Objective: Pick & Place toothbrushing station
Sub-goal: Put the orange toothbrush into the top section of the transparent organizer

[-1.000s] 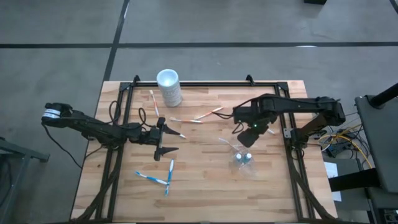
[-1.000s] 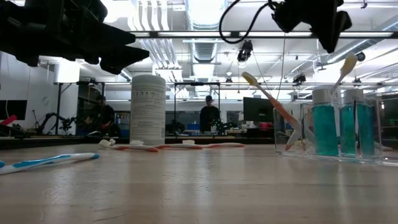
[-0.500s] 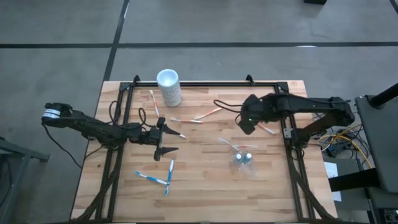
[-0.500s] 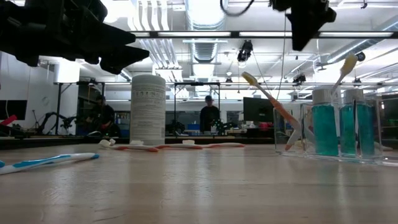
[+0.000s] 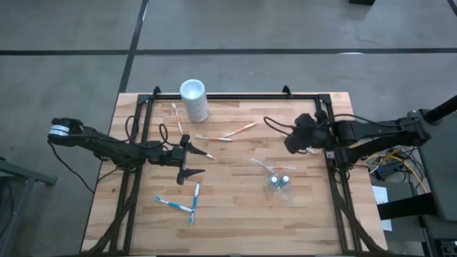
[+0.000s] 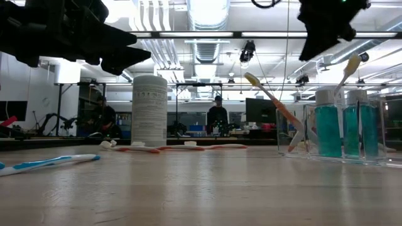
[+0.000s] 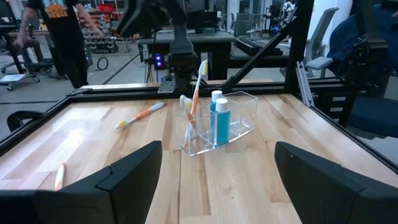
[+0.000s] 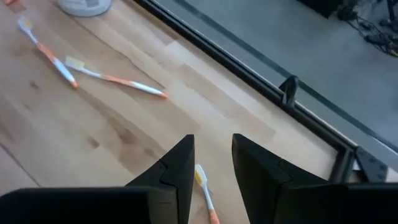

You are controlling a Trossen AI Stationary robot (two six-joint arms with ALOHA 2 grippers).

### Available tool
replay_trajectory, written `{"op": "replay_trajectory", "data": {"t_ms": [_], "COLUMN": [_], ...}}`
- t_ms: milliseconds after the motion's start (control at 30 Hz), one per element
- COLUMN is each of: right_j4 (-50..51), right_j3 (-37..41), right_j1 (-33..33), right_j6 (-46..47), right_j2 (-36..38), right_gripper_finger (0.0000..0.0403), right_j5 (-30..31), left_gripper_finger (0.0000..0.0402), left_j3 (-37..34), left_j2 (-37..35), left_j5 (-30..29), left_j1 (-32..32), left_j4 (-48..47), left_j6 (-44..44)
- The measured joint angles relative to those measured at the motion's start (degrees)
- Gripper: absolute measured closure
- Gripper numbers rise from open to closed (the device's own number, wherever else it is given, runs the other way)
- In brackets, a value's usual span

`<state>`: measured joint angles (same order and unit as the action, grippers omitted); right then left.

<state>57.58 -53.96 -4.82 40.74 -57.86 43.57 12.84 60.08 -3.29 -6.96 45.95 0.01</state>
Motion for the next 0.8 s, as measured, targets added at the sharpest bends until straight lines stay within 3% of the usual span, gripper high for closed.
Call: {"op": "replay_trajectory", "data": {"t_ms": [133,367,567,700,800], "right_j4": [-4.2,-5.0,-7.6,-8.1,-12.0], "right_j3": [5.6,8.8,9.4,9.5,9.8], "right_j1": [2.7,12.0,20.3,24.8,26.6], "right_j6": [-1.8,-2.9,-8.9,-13.7,-18.1], "right_j2": [4.3,6.9,4.7,1.2,-1.6], "right_gripper_finger": [0.0298,0.0266,0.0237,0.0234,0.0239], "right_j5": [-0.7,-12.6,-19.9,-26.2,-27.6], "left_gripper_finger": [0.0083,0.0083,0.0083,0.0083,0.0083], "left_j3": [0.0,0.0,0.0,0.0,0.0], "left_j2": [0.0,0.0,0.0,0.0,0.0], "left_j5": [0.0,0.0,0.0,0.0,0.0], "left_j1": [0.0,0.0,0.0,0.0,0.0], "left_j4": [-0.1,-0.1,-0.3,-0.3,-0.3], "left_j6": [0.0,0.0,0.0,0.0,0.0]}}
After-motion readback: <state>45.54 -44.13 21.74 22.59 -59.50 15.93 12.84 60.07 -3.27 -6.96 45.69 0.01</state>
